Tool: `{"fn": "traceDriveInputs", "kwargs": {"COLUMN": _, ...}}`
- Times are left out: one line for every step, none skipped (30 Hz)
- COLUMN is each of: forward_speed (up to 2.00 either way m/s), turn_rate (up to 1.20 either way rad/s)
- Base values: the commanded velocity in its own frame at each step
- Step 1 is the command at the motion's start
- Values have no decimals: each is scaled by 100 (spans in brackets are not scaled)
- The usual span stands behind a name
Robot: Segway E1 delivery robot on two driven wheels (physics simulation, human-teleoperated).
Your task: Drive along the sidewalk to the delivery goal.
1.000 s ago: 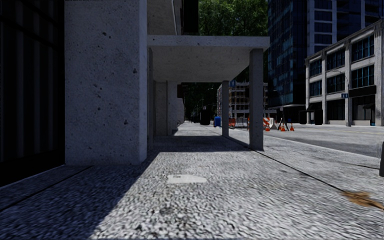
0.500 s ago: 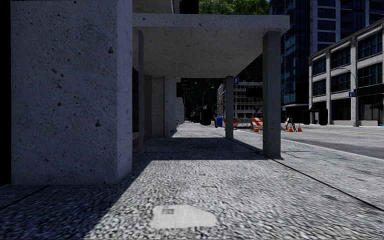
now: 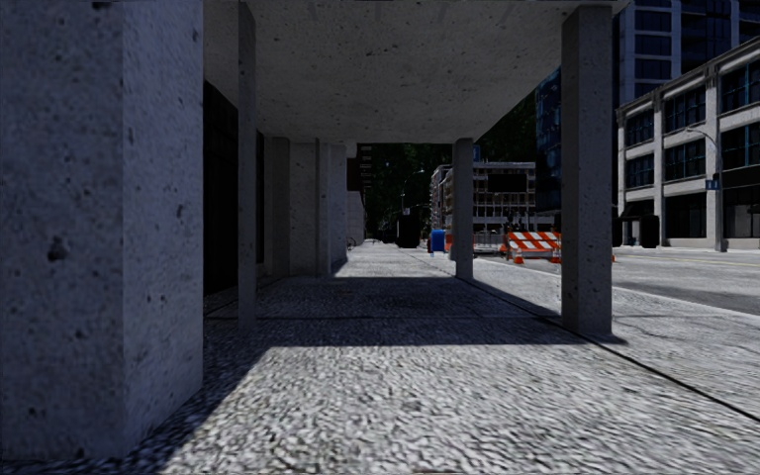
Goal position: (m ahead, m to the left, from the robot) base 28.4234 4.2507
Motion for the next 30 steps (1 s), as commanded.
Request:
{"fn": "traceDriveInputs", "kwargs": {"forward_speed": 200, "turn_rate": 0}}
{"fn": "traceDriveInputs", "kwargs": {"forward_speed": 200, "turn_rate": 0}}
{"fn": "traceDriveInputs", "kwargs": {"forward_speed": 200, "turn_rate": 0}}
{"fn": "traceDriveInputs", "kwargs": {"forward_speed": 200, "turn_rate": 0}}
{"fn": "traceDriveInputs", "kwargs": {"forward_speed": 200, "turn_rate": 0}}
{"fn": "traceDriveInputs", "kwargs": {"forward_speed": 200, "turn_rate": 0}}
{"fn": "traceDriveInputs", "kwargs": {"forward_speed": 200, "turn_rate": 0}}
{"fn": "traceDriveInputs", "kwargs": {"forward_speed": 200, "turn_rate": 0}}
{"fn": "traceDriveInputs", "kwargs": {"forward_speed": 200, "turn_rate": 0}}
{"fn": "traceDriveInputs", "kwargs": {"forward_speed": 200, "turn_rate": 0}}
{"fn": "traceDriveInputs", "kwargs": {"forward_speed": 200, "turn_rate": 0}}
{"fn": "traceDriveInputs", "kwargs": {"forward_speed": 200, "turn_rate": 0}}
{"fn": "traceDriveInputs", "kwargs": {"forward_speed": 200, "turn_rate": 0}}
{"fn": "traceDriveInputs", "kwargs": {"forward_speed": 200, "turn_rate": 0}}
{"fn": "traceDriveInputs", "kwargs": {"forward_speed": 200, "turn_rate": 0}}
{"fn": "traceDriveInputs", "kwargs": {"forward_speed": 200, "turn_rate": 0}}
{"fn": "traceDriveInputs", "kwargs": {"forward_speed": 200, "turn_rate": 0}}
{"fn": "traceDriveInputs", "kwargs": {"forward_speed": 200, "turn_rate": 0}}
{"fn": "traceDriveInputs", "kwargs": {"forward_speed": 200, "turn_rate": 0}}
{"fn": "traceDriveInputs", "kwargs": {"forward_speed": 200, "turn_rate": 0}}
{"fn": "traceDriveInputs", "kwargs": {"forward_speed": 200, "turn_rate": 0}}
{"fn": "traceDriveInputs", "kwargs": {"forward_speed": 200, "turn_rate": 0}}
{"fn": "traceDriveInputs", "kwargs": {"forward_speed": 200, "turn_rate": 0}}
{"fn": "traceDriveInputs", "kwargs": {"forward_speed": 200, "turn_rate": 0}}
{"fn": "traceDriveInputs", "kwargs": {"forward_speed": 200, "turn_rate": 0}}
{"fn": "traceDriveInputs", "kwargs": {"forward_speed": 200, "turn_rate": 0}}
{"fn": "traceDriveInputs", "kwargs": {"forward_speed": 200, "turn_rate": 0}}
{"fn": "traceDriveInputs", "kwargs": {"forward_speed": 200, "turn_rate": 0}}
{"fn": "traceDriveInputs", "kwargs": {"forward_speed": 200, "turn_rate": 0}}
{"fn": "traceDriveInputs", "kwargs": {"forward_speed": 200, "turn_rate": 0}}
